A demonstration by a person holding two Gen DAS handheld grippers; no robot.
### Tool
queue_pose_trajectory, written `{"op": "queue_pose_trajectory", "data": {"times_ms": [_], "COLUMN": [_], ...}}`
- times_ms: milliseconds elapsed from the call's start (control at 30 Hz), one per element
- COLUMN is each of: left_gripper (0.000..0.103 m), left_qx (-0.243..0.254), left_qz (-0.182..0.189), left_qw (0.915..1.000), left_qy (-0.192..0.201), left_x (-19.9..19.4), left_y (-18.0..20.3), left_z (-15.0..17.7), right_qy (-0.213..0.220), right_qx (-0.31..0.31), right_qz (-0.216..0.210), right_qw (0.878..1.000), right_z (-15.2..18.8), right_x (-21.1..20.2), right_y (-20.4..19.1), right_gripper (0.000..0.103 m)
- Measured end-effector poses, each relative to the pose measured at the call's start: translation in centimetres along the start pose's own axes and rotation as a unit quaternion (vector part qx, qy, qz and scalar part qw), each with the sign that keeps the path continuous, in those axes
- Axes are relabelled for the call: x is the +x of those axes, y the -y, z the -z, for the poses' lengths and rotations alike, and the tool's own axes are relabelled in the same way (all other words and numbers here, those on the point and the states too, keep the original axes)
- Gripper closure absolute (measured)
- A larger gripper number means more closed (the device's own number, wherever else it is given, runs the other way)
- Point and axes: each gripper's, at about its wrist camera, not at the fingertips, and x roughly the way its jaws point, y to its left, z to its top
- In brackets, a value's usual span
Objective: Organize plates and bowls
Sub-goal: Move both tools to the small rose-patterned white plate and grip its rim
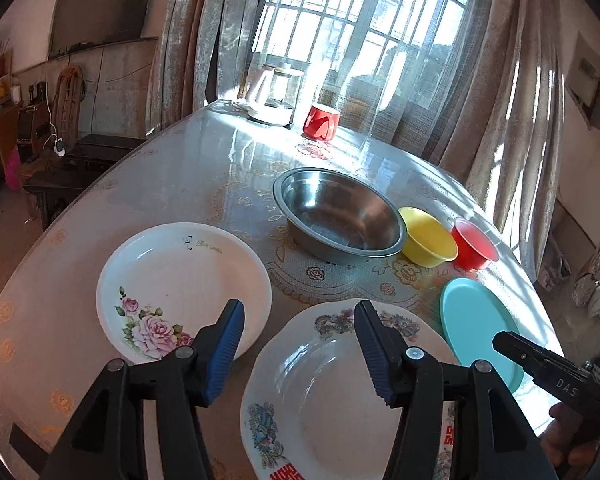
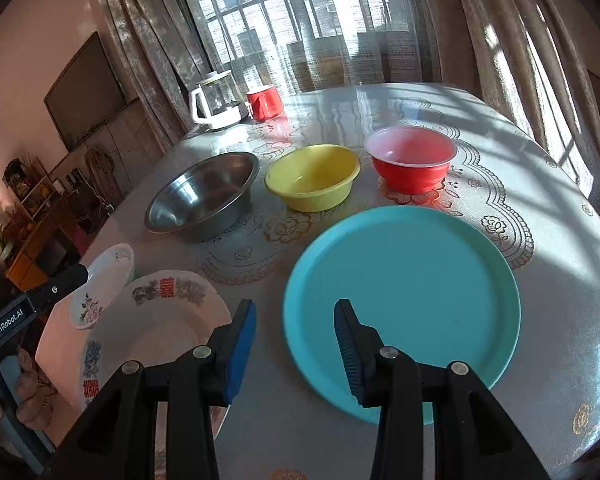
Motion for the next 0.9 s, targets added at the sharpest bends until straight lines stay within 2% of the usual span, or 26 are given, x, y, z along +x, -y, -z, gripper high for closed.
{"op": "queue_pose_trajectory", "data": {"times_ms": [200, 400, 600, 800, 900], "left_gripper": [0.042, 0.044, 0.054, 0.061, 0.061], "left_qx": [-0.053, -0.103, -0.132, -0.132, -0.137], "left_qz": [-0.041, -0.073, -0.073, -0.063, -0.059], "left_qw": [0.9978, 0.992, 0.9886, 0.9892, 0.9888], "left_qy": [0.004, 0.005, 0.006, 0.009, 0.008], "left_x": [-1.1, -1.5, -1.4, -0.8, -0.3], "left_y": [-4.8, -9.3, -12.5, -13.8, -14.4], "left_z": [0.8, 1.0, 1.5, 1.9, 1.8], "right_qy": [-0.023, -0.041, -0.059, -0.082, -0.097], "right_qx": [-0.019, -0.044, -0.071, -0.098, -0.108], "right_qz": [-0.044, -0.095, -0.149, -0.164, -0.162], "right_qw": [0.999, 0.994, 0.985, 0.978, 0.976], "right_z": [-0.4, -1.2, -2.0, -2.6, -2.9], "right_x": [1.6, 3.0, 4.8, 7.9, 9.7], "right_y": [-3.0, -6.5, -10.5, -14.6, -16.2], "right_gripper": [0.062, 0.062, 0.062, 0.062, 0.067]}}
